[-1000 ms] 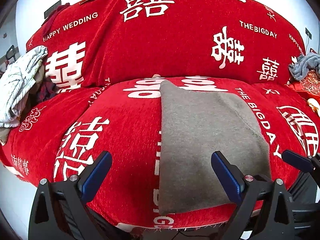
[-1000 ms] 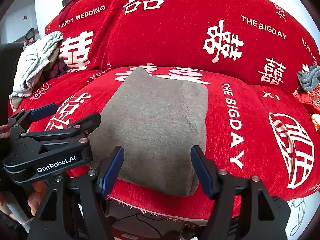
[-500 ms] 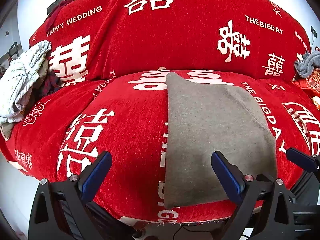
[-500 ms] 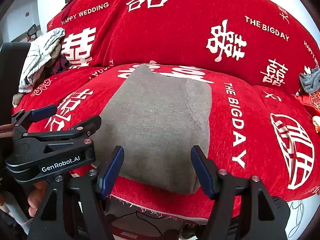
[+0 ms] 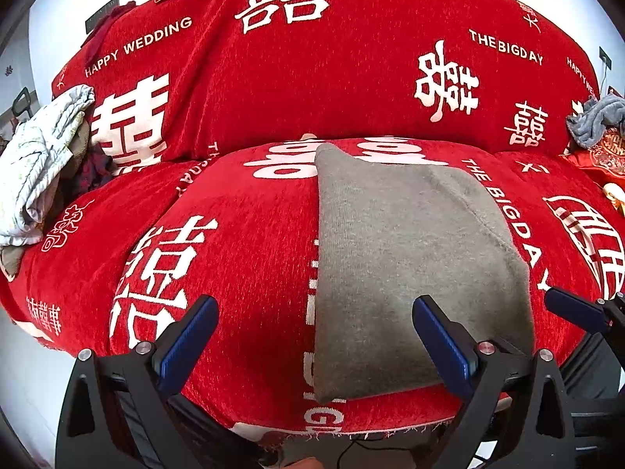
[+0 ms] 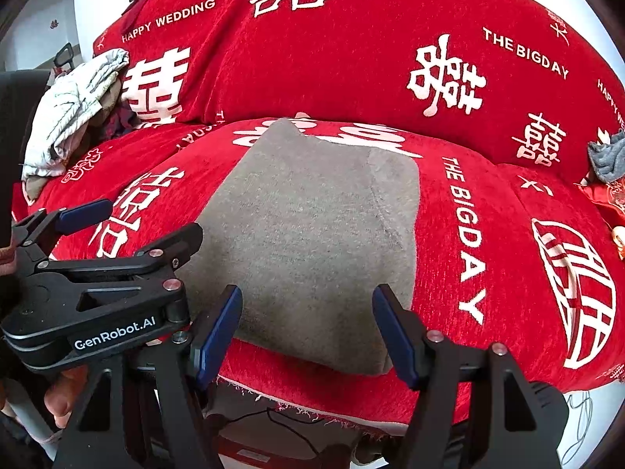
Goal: Fold small clothes
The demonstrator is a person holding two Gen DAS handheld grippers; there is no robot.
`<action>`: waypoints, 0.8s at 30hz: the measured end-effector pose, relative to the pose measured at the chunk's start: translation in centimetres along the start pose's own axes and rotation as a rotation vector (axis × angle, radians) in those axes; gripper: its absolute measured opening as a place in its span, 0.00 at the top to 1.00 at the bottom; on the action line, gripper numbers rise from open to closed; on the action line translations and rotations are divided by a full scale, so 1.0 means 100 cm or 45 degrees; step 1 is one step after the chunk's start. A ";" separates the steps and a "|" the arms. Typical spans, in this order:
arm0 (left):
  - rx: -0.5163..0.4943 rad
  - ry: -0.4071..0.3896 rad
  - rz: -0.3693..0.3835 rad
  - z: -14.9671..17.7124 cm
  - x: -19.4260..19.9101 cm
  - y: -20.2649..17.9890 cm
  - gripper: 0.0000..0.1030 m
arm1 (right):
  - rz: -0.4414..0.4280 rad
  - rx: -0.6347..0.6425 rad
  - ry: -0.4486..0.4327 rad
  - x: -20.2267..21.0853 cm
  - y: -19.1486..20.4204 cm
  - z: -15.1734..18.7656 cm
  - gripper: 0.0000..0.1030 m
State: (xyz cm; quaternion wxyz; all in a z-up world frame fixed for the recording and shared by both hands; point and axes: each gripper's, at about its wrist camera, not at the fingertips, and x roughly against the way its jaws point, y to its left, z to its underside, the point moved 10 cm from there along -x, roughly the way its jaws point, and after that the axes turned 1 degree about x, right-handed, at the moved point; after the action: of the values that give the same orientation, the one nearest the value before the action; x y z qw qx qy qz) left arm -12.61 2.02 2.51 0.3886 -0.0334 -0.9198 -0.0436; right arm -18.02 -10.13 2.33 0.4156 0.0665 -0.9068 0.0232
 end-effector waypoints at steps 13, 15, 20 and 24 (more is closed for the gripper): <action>0.007 -0.040 -0.032 -0.004 0.005 0.004 0.03 | -0.004 0.000 -0.009 0.003 -0.002 -0.003 0.30; 0.005 -0.040 -0.032 -0.005 0.005 0.004 0.03 | -0.004 0.000 -0.010 0.004 -0.002 -0.003 0.30; 0.002 -0.035 -0.031 -0.003 0.005 0.003 0.03 | -0.008 0.000 -0.011 0.004 -0.003 -0.003 0.30; 0.003 -0.027 -0.029 -0.003 0.004 0.003 0.03 | -0.007 -0.001 -0.012 0.004 -0.002 -0.003 0.30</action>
State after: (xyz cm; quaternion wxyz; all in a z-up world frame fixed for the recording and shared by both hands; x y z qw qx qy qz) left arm -12.62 2.34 2.99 0.3782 -0.0228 -0.9243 -0.0464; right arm -18.01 -10.34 2.78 0.4116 0.0688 -0.9085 0.0213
